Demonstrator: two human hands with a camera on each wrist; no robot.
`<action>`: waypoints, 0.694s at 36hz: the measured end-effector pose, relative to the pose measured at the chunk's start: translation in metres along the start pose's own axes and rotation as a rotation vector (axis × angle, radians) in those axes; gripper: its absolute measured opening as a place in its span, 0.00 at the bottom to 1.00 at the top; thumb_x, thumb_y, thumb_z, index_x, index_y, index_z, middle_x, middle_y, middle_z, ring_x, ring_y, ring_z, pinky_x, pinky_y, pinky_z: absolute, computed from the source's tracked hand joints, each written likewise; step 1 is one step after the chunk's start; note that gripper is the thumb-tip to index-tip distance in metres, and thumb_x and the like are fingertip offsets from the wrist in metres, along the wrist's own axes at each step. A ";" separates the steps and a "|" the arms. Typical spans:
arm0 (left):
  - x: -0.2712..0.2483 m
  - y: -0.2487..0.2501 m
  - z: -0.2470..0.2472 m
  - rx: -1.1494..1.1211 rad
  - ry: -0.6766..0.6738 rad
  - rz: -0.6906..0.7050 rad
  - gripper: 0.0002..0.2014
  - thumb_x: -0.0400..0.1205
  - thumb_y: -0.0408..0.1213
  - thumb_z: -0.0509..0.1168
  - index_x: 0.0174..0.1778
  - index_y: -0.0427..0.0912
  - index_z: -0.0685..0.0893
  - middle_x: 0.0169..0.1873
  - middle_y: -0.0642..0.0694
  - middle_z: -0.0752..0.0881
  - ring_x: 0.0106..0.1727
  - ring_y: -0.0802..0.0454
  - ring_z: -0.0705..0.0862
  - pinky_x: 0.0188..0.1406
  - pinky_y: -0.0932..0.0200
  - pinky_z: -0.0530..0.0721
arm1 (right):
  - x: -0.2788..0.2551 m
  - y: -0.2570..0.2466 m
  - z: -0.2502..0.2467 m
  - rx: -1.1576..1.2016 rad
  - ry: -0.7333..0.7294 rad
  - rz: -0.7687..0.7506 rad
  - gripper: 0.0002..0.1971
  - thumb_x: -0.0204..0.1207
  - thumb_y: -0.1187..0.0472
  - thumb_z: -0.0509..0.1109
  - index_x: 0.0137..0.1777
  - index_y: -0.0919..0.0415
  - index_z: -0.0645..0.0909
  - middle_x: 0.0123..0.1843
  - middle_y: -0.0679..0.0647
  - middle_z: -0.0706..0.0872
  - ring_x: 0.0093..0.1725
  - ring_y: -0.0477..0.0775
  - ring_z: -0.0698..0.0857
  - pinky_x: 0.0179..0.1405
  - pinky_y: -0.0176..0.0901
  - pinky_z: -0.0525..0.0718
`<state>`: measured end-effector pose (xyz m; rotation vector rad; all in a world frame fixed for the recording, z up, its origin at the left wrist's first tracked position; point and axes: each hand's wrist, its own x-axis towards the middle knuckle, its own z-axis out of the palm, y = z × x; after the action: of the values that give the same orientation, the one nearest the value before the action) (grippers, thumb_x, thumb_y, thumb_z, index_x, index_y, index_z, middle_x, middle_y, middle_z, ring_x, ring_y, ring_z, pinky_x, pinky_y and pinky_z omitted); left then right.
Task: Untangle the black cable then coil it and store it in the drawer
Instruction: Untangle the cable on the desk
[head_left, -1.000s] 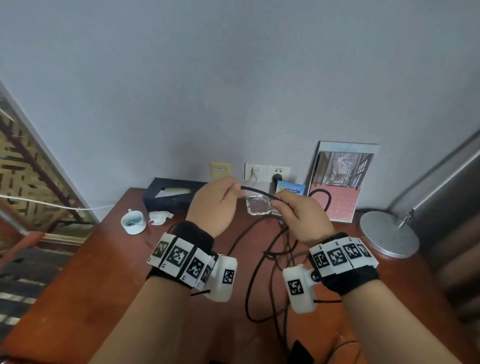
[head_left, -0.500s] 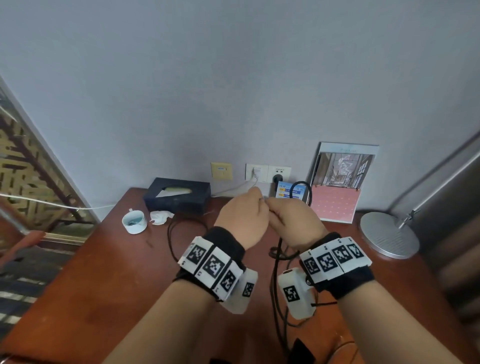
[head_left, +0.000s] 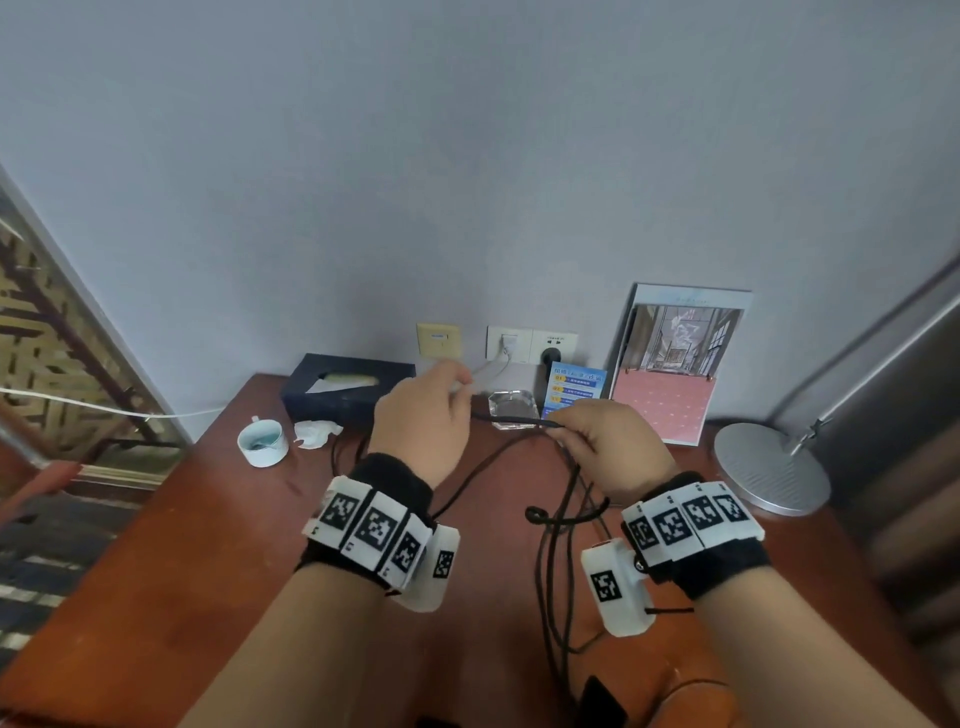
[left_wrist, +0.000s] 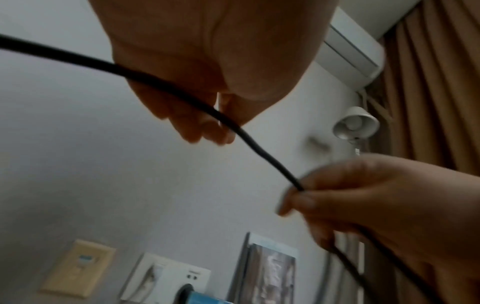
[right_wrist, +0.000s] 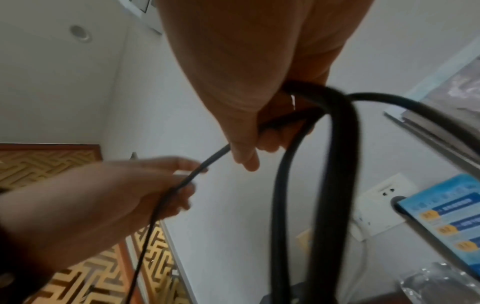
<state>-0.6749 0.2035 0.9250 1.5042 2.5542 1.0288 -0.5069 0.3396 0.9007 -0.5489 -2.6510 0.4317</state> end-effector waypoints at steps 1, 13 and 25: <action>-0.001 0.005 0.002 0.025 -0.009 0.035 0.10 0.86 0.38 0.56 0.60 0.50 0.79 0.45 0.49 0.87 0.51 0.43 0.84 0.55 0.47 0.79 | 0.001 -0.003 0.001 -0.003 0.004 -0.007 0.11 0.78 0.57 0.62 0.50 0.58 0.86 0.39 0.55 0.86 0.41 0.59 0.84 0.41 0.46 0.79; 0.003 0.001 0.015 -0.004 -0.349 0.037 0.14 0.80 0.61 0.58 0.55 0.64 0.84 0.54 0.65 0.87 0.61 0.57 0.82 0.66 0.41 0.74 | -0.003 0.013 -0.017 0.229 0.100 -0.046 0.26 0.66 0.82 0.63 0.56 0.56 0.86 0.56 0.40 0.84 0.57 0.34 0.80 0.58 0.19 0.70; 0.010 -0.015 0.003 -0.102 -0.223 0.106 0.09 0.86 0.42 0.61 0.48 0.49 0.87 0.38 0.59 0.85 0.48 0.53 0.83 0.47 0.58 0.74 | -0.008 0.056 -0.022 0.119 0.109 0.274 0.11 0.79 0.59 0.69 0.59 0.54 0.87 0.49 0.50 0.90 0.44 0.47 0.85 0.46 0.36 0.78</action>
<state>-0.6909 0.2082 0.9178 1.6399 2.2606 0.9264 -0.4732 0.3893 0.8966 -0.8752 -2.4354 0.6164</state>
